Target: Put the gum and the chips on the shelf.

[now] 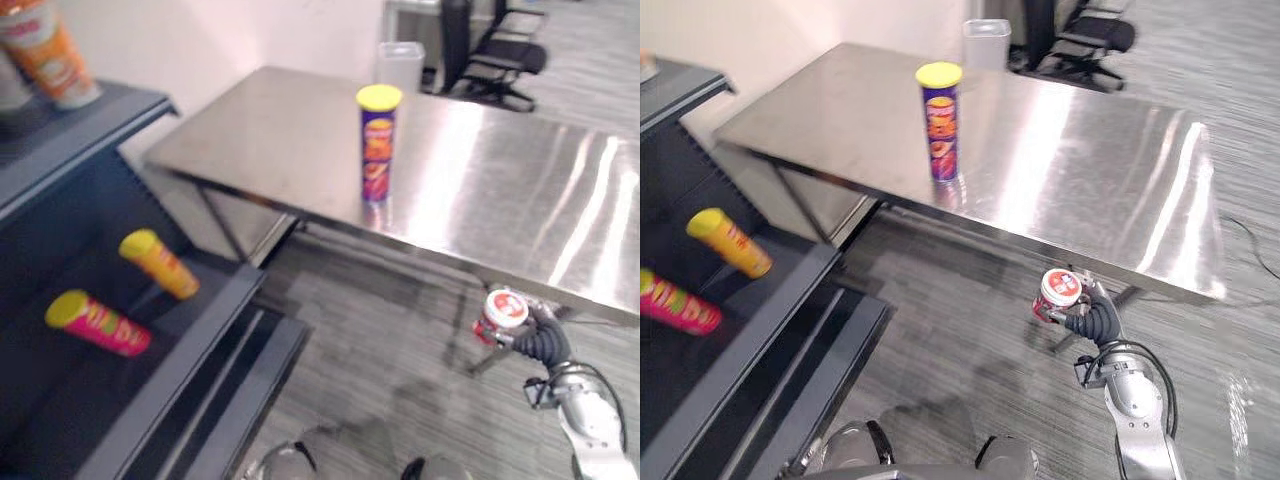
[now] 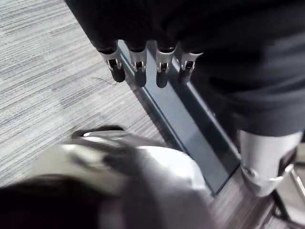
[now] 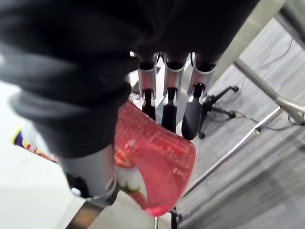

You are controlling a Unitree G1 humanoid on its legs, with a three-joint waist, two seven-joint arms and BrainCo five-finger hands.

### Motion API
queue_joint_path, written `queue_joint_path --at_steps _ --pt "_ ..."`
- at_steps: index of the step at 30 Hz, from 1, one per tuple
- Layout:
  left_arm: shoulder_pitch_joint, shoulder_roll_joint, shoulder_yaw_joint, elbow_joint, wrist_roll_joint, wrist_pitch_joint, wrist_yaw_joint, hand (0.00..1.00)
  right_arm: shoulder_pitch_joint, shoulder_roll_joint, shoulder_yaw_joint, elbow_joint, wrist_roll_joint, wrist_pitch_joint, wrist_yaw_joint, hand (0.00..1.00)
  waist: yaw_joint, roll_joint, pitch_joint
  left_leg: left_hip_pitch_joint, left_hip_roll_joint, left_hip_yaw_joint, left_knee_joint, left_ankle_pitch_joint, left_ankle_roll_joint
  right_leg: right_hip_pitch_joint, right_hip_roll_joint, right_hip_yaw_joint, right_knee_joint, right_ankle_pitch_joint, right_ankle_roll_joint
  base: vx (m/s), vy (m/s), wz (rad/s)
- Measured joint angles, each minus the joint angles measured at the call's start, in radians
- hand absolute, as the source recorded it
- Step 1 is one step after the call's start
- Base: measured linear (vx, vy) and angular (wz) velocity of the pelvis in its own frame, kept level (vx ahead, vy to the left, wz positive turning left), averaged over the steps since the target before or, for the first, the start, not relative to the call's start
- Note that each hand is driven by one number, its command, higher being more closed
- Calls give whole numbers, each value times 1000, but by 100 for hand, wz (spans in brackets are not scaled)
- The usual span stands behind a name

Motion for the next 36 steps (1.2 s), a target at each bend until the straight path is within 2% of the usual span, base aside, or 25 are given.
queue_joint_path --at_steps 1,2,3,4,5,6,7,8,10,12,14,15,16,18,20,24,25,26,30,33,34,35,36 --pt "3 1 -1 -9 1 -1 2 0 3 33 -13 -2 1 1 -2 100 -6 3 0 50 37 80 121 -27 0 8 -6 -52 9 -6 -11 -41 -84 117" --pt "1 -5 -7 -11 1 -1 -2 0 18 41 -29 -2 1 1 -1 100 -14 16 -4 91 50 120 137 -23 -8 13 -14 -99 23 -11 -18 -42 -62 148" --pt "-16 -9 -20 -18 2 -1 -5 0 38 47 -49 -1 0 5 -3 100 -23 40 -10 97 38 157 90 -19 -9 17 -33 -157 42 -14 -20 -87 -45 177" --pt "-26 -2 -36 -36 1 -4 -7 0 51 52 -56 3 0 17 -1 100 -31 22 -11 82 -12 194 17 19 14 14 -69 -225 43 -16 -21 -134 -34 200" --pt "-32 -4 -37 -43 0 -6 -6 0 59 57 -60 3 0 17 0 100 -38 17 -17 93 -91 193 -112 37 -18 16 -88 -281 -13 -1 -18 -173 -38 169" --pt "-29 -3 -31 -46 0 -5 -7 0 48 65 -66 4 0 16 -2 100 -32 25 -15 92 -72 212 -37 5 -29 27 -84 -319 -26 17 -13 -138 -24 123" --pt "-21 -4 -27 -43 0 -2 -5 0 40 67 -67 7 0 17 -4 100 -32 33 -11 106 -58 206 -10 15 -55 38 -79 -352 -18 18 -13 -128 5 110" --pt "-24 -4 -26 -37 0 -2 -5 0 33 71 -69 13 0 18 -6 100 -35 63 -23 103 -76 182 -53 -1 -83 42 -78 -397 -15 19 -13 -93 29 94" --pt "-26 -4 -20 -35 0 -2 -3 0 27 76 -51 31 -1 18 -6 100 -26 50 -15 102 -99 175 -112 3 -90 54 -83 -438 -24 30 -15 -121 72 77" --pt "-27 -6 -21 -30 0 -2 -3 0 33 76 -29 31 -1 18 -6 100 -28 64 -25 113 -171 135 -291 12 -105 66 -82 -512 -39 46 -11 -114 110 91" --pt "-29 -6 -20 -28 0 -2 -1 0 23 80 -23 36 -1 18 -7 100 -31 72 -27 121 -210 83 -427 19 -113 45 -70 -550 -39 53 -16 -88 121 63" --pt "-30 -5 -19 -24 0 -3 1 0 13 89 -21 42 -2 18 -7 100 -30 70 -26 117 -216 73 -460 21 -112 32 -63 -557 -38 55 -18 -84 105 38" --pt "-33 -5 -14 -4 0 -1 1 0 1 103 -13 54 -2 18 -7 100 -24 55 -14 112 -216 66 -454 24 -106 31 -62 -559 -42 60 -22 -63 53 14" --pt "-28 -11 -9 33 0 -1 1 0 1 106 13 73 -2 18 -18 100 -10 35 -9 109 -201 62 -391 23 -105 37 -52 -538 -67 75 -20 -36 -3 -26" --pt "-5 -21 -1 43 0 0 3 0 2 107 34 78 -2 16 -25 100 -4 21 -6 110 -180 57 -318 5 -84 36 -45 -488 -65 80 -24 -6 -15 -71" --pt "16 -28 -2 62 6 1 5 0 36 104 43 78 -3 17 -43 100 -2 18 8 139 -126 46 -224 -126 -109 3 -38 -360 9 49 -54 -27 26 -94" --pt "4 -21 -2 60 6 1 6 0 46 106 50 79 -3 19 -43 100 -9 17 15 137 -121 46 -202 -158 -114 -12 -53 -337 47 33 -54 -114 22 -70" --pt "-5 -16 -3 51 9 -1 6 0 75 106 55 80 -4 19 -42 100 -11 -2 26 138 -125 47 -195 -167 -121 -19 -65 -326 63 25 -50 -114 23 -44" --pt "-5 -3 -11 29 8 0 9 0 112 106 64 81 -7 24 -42 100 -11 -18 23 138 -133 37 -183 -169 -120 -13 -79 -331 70 27 -49 -83 62 2" --pt "-3 8 -38 20 9 0 10 0 107 108 107 103 -28 22 -42 100 -13 -29 28 135 -149 -19 -167 -175 -110 21 -127 -353 142 40 -47 -22 83 46" --pt "-3 10 -42 19 10 1 10 0 107 111 114 115 -35 22 -41 100 -11 -31 29 136 -151 -25 -163 -179 -106 14 -150 -324 186 50 -50 -22 114 60" --pt "-1 20 -55 21 10 10 10 0 109 123 135 137 -41 24 -38 100 -12 -32 32 134 -154 -62 -145 -187 -96 -48 -171 -146 298 102 -117 -28 128 59" --pt "1 27 -66 21 11 15 11 0 113 134 139 142 -41 24 -34 100 -12 -32 34 134 -156 -81 -145 -187 -96 -81 -162 -40 325 128 -128 -18 133 93"
